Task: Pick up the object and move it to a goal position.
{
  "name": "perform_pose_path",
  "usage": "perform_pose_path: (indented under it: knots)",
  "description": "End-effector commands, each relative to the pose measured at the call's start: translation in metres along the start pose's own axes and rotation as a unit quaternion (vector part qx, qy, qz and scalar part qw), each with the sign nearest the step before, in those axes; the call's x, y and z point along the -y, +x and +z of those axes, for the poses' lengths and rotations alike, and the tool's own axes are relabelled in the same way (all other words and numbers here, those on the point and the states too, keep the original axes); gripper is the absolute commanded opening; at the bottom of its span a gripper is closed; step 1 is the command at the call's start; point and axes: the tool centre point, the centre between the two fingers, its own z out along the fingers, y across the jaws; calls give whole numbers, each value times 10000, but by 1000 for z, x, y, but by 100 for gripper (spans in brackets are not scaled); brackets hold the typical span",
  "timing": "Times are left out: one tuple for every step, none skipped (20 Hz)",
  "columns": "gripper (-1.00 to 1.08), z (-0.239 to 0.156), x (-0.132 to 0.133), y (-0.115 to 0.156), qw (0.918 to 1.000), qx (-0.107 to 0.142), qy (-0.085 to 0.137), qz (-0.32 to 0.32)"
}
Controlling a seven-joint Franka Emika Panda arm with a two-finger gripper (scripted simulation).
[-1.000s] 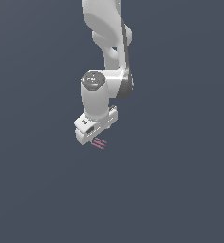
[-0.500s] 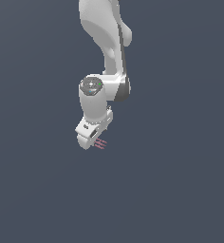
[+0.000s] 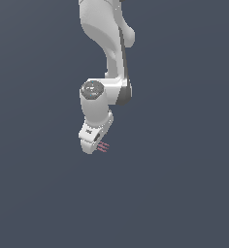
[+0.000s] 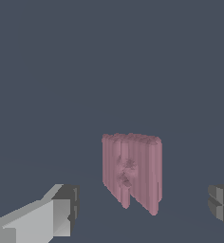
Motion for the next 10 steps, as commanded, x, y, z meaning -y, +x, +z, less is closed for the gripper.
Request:
perform_pose_path:
  knots:
    - [100,1,0,0,10000,-4,-1,-53]
    - [100,1,0,0,10000,-4,-1,-56]
    - [100,0,0,0,10000,-2,0,-34]
    - [100,1,0,0,10000,-2,0,-34]
    - [100,2,0,0,10000,-2,0,-34]
    - [100,4,0,0,10000,-2,0,-34]
    - [100,7,0,0,10000,-2,0,-38]
    - [100,10,0,0,10000,-2,0,-38]
    - [100,14,0,0,10000,-3,0,-41]
    - [100,19,1,0,10000,-3,0,-45]
